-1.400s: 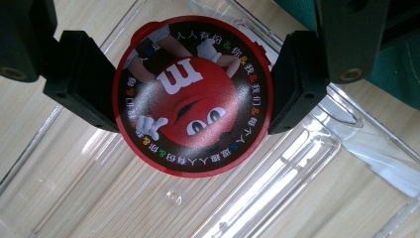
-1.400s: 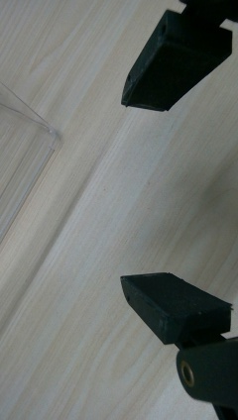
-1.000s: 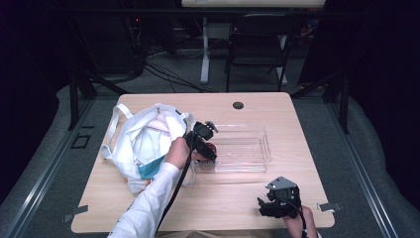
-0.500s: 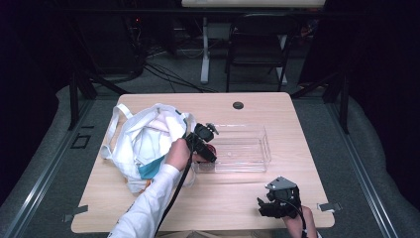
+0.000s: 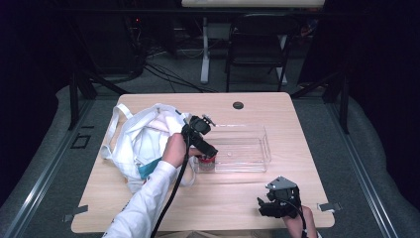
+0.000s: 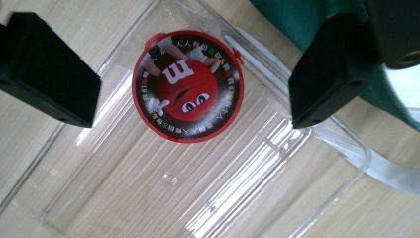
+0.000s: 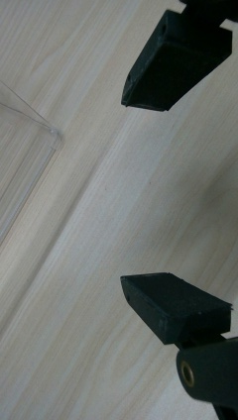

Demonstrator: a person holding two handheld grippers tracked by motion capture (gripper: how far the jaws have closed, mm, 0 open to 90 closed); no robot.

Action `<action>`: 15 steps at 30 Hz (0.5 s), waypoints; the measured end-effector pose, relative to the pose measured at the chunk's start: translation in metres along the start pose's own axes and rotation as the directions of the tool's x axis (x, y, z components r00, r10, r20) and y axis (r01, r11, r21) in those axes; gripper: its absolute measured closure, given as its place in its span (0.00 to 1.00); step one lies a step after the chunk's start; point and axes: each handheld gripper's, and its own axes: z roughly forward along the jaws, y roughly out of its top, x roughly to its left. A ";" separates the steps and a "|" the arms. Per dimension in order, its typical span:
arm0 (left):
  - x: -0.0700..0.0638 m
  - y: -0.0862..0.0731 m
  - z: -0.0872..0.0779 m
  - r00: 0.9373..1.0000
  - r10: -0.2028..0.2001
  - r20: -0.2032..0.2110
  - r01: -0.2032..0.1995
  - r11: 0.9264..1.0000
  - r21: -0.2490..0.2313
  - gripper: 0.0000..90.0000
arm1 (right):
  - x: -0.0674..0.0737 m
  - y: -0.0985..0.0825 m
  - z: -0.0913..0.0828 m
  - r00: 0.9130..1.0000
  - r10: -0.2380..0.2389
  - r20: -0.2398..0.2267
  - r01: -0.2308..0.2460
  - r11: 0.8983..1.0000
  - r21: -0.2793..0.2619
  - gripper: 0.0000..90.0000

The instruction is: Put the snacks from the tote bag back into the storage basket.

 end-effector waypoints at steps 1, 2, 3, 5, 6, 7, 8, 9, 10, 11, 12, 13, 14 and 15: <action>0.001 -0.001 -0.003 1.000 -0.005 -0.001 0.005 1.000 -0.007 0.04 | 0.000 0.000 0.000 1.000 0.002 -0.002 -0.002 1.000 0.003 0.16; 0.001 -0.001 -0.003 1.000 -0.005 -0.001 0.005 1.000 -0.007 0.03 | 0.000 0.000 0.000 1.000 0.003 -0.002 -0.003 1.000 0.004 0.16; 0.003 -0.003 -0.009 1.000 -0.010 -0.014 0.010 1.000 -0.021 0.02 | 0.000 0.000 0.000 1.000 0.002 0.000 -0.002 1.000 0.002 0.16; 0.005 -0.004 -0.012 1.000 -0.009 -0.020 0.009 1.000 -0.023 0.01 | 0.000 0.000 0.000 1.000 0.003 0.000 -0.003 1.000 0.001 0.16; 0.007 -0.007 -0.016 1.000 -0.019 -0.018 0.019 0.999 -0.028 0.01 | 0.000 0.000 0.000 1.000 0.002 0.001 -0.002 1.000 0.001 0.16; 0.008 -0.008 -0.019 1.000 -0.020 -0.019 0.019 0.999 -0.030 0.01 | 0.000 0.000 0.000 1.000 0.005 -0.004 -0.005 1.000 -0.001 0.16; 0.013 -0.012 -0.027 0.999 -0.023 -0.027 0.021 0.999 -0.040 0.00 | 0.000 0.000 0.000 1.000 0.008 -0.004 -0.008 1.000 -0.002 0.16; 0.013 -0.012 -0.027 0.999 -0.023 -0.027 0.021 0.999 -0.040 0.00 | 0.000 0.000 0.000 1.000 0.009 0.001 -0.009 1.000 -0.002 0.16; 0.015 -0.014 -0.031 0.999 -0.028 -0.030 0.026 0.999 -0.046 0.00 | 0.000 0.000 0.000 1.000 0.009 0.004 -0.009 1.000 -0.005 0.16; 0.017 -0.016 -0.035 0.999 -0.034 -0.036 0.032 0.998 -0.057 0.00 | 0.000 0.000 0.000 1.000 0.009 0.004 -0.009 1.000 -0.005 0.16; 0.019 -0.018 -0.040 0.998 -0.037 -0.042 0.034 0.997 -0.062 0.00 | 0.000 0.000 0.000 1.000 0.011 0.002 -0.011 1.000 -0.004 0.16; 0.024 -0.023 -0.049 0.998 -0.052 -0.042 0.048 0.995 -0.084 0.00 | 0.000 0.000 0.000 1.000 0.010 0.001 -0.010 1.000 -0.001 0.16; 0.027 -0.026 -0.053 0.997 -0.058 -0.043 0.054 0.994 -0.093 0.00 | 0.000 0.000 0.000 1.000 0.010 0.002 -0.010 1.000 -0.001 0.16; 0.029 -0.028 -0.057 0.997 -0.065 -0.050 0.059 0.993 -0.101 0.00 | 0.000 0.000 0.000 1.000 0.010 0.002 -0.010 1.000 -0.001 0.16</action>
